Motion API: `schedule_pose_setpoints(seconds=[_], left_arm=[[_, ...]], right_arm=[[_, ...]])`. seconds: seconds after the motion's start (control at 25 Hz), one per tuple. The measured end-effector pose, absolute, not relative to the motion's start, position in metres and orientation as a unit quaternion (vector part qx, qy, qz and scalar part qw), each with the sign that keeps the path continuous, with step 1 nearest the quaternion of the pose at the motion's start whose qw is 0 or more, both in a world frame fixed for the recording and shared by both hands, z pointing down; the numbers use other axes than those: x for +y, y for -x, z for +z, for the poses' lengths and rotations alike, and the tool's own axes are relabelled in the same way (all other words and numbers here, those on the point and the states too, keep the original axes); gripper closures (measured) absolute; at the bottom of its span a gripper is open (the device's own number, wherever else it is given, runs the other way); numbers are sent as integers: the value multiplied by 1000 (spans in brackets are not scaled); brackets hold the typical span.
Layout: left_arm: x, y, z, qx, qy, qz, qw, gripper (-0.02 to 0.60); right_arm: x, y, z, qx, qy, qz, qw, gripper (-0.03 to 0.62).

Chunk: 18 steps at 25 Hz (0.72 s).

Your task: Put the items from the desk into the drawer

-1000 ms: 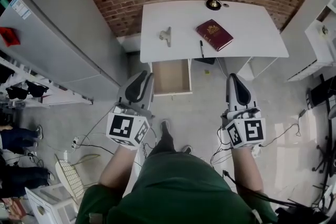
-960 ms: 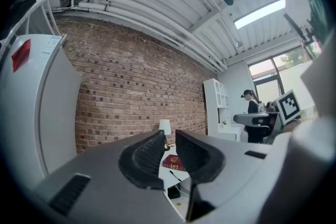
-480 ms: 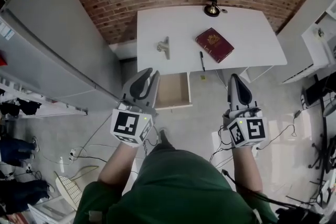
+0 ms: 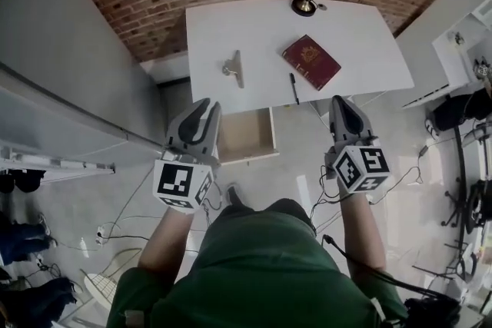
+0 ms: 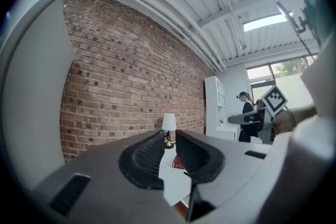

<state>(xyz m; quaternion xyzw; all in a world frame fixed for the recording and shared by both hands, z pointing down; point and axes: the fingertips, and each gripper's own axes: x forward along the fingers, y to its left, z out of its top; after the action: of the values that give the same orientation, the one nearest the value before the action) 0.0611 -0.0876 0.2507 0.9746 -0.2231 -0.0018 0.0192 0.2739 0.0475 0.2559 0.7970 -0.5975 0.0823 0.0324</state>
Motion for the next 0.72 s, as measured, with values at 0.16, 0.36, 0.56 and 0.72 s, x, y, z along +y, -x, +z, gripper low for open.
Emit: schedule_pose_setpoints(seconds=[0.16,0.36,0.56,0.72], left_arm=[[-108,-59,271,-234,-972,16,33,523],[-124,-63,287,-260,-964,37,37,523],[-126,-69,300,-294,-952,60,66,523],[-127,-79,310,-314,-942,71,90,523]], right_arm=[[29,-298,285,-591,-795,118,58,591],[0,-340,342,-591,-785,169,77,589],[-27,-364,420,-607,-750,242,102,549],[-44,-381,467,-616,-724,281,134,548]])
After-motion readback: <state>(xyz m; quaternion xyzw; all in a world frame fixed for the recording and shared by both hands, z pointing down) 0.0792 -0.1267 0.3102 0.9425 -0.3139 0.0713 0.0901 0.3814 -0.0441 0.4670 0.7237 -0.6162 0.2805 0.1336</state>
